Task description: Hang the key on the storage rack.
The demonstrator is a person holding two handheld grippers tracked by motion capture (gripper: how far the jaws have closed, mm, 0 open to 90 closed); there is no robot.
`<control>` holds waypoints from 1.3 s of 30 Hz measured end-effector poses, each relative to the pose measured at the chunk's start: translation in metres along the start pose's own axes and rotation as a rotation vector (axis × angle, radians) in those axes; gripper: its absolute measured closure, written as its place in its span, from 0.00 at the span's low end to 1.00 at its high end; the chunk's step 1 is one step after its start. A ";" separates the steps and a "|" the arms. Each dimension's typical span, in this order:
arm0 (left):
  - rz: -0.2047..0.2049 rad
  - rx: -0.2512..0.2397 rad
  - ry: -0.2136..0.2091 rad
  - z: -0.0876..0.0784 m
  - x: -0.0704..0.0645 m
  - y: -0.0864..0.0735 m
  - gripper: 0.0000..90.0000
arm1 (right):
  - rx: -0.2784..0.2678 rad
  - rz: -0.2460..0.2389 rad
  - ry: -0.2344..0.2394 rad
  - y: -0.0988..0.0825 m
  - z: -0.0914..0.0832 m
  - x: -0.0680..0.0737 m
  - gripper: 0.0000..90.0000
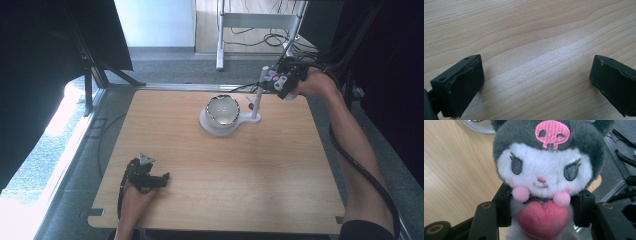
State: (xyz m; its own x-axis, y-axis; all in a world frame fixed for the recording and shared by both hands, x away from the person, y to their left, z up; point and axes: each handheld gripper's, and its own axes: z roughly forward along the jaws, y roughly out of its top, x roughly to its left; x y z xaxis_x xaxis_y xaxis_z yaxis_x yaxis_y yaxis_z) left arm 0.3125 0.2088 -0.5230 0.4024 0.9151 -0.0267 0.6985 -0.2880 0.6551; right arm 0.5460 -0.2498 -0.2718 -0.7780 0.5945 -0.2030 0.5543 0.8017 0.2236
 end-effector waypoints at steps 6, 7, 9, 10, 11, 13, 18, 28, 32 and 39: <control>0.000 0.000 0.000 0.000 0.000 0.000 0.00 | 0.011 0.011 0.003 -0.005 0.000 -0.001 0.50; 0.000 -0.001 0.000 0.000 0.000 0.000 0.00 | 0.011 0.011 0.003 -0.005 0.000 -0.001 0.50; -0.005 -0.001 0.000 0.000 0.000 0.000 0.00 | 0.015 0.018 -0.011 -0.010 -0.008 -0.006 0.50; -0.004 -0.001 0.000 0.000 0.000 0.000 0.00 | 0.015 0.018 -0.011 -0.010 -0.008 -0.006 0.50; -0.004 -0.001 0.000 0.000 0.000 0.000 0.00 | 0.019 0.034 -0.024 -0.015 -0.012 -0.010 0.50; -0.004 -0.001 0.000 0.000 0.000 0.000 0.00 | 0.018 0.040 -0.031 -0.017 -0.014 -0.012 0.50; -0.004 -0.001 0.000 0.000 0.000 0.000 0.00 | 0.009 0.069 -0.046 -0.022 -0.016 -0.019 0.50; -0.003 -0.003 0.000 0.000 0.000 0.000 0.00 | -0.011 0.068 -0.043 -0.012 -0.005 -0.021 0.50; -0.003 -0.003 0.000 0.000 0.000 0.000 0.00 | -0.018 0.058 -0.037 -0.007 -0.003 -0.017 0.50; -0.003 -0.002 0.000 0.000 0.000 0.000 0.00 | -0.029 0.019 0.012 0.000 0.000 0.001 0.50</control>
State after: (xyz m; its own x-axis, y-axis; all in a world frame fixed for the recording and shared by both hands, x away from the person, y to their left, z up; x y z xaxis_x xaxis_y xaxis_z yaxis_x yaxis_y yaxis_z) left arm 0.3124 0.2086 -0.5231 0.4001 0.9160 -0.0283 0.6982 -0.2847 0.6569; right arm 0.5454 -0.2492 -0.2717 -0.7712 0.6085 -0.1872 0.5600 0.7882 0.2552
